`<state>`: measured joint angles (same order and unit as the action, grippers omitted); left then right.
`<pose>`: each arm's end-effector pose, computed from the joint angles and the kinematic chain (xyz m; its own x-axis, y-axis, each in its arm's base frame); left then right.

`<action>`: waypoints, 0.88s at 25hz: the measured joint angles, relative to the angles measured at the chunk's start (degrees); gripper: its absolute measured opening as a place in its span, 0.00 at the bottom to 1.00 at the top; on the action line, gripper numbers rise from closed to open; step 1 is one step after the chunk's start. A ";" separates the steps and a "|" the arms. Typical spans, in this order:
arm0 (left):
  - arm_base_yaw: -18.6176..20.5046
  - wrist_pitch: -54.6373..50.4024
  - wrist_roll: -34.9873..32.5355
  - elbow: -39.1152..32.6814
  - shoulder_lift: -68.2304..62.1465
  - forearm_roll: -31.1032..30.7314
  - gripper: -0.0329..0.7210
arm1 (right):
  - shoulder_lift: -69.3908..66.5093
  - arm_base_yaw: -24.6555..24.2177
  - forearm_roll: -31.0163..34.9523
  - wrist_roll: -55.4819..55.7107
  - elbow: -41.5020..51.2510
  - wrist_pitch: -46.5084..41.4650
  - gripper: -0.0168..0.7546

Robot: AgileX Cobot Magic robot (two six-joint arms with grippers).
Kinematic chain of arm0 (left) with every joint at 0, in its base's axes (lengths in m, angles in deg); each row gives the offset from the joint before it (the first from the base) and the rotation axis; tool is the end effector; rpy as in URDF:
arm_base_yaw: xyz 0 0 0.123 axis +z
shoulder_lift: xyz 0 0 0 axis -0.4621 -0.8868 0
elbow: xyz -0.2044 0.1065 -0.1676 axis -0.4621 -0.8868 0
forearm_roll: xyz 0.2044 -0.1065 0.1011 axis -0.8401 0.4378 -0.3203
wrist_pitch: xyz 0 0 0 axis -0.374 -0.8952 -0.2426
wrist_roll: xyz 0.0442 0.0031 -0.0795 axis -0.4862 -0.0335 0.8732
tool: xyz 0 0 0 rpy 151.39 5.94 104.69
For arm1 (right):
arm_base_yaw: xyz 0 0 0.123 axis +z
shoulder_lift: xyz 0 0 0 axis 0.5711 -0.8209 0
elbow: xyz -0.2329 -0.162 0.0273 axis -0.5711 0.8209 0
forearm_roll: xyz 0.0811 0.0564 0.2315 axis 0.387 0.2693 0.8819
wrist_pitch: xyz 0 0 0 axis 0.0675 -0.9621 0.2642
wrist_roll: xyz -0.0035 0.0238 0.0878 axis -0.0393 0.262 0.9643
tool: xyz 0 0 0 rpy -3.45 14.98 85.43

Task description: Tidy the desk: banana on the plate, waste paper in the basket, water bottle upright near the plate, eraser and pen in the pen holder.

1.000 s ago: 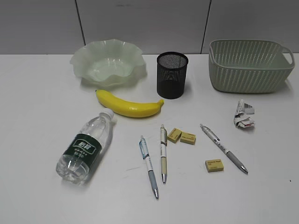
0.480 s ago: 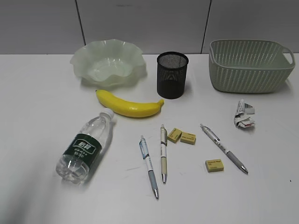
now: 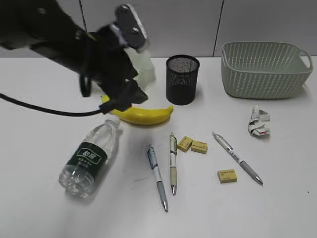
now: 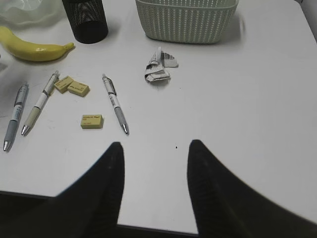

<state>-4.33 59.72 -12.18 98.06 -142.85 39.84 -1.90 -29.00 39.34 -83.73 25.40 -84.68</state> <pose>0.3124 -0.2124 0.2386 -0.1323 0.7795 -0.6123 0.8715 0.3857 0.3028 -0.0071 0.0065 0.2818 -0.4211 -0.0317 -0.9064 -0.1680 0.9848 0.0436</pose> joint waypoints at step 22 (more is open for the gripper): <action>-2.68 2.31 -0.51 15.89 -27.23 -13.98 0.69 | 0.00 0.00 0.07 0.00 0.00 0.00 0.47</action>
<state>-7.01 62.03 -12.69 113.95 -170.08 25.86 -1.90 -29.00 39.42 -83.73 25.40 -84.68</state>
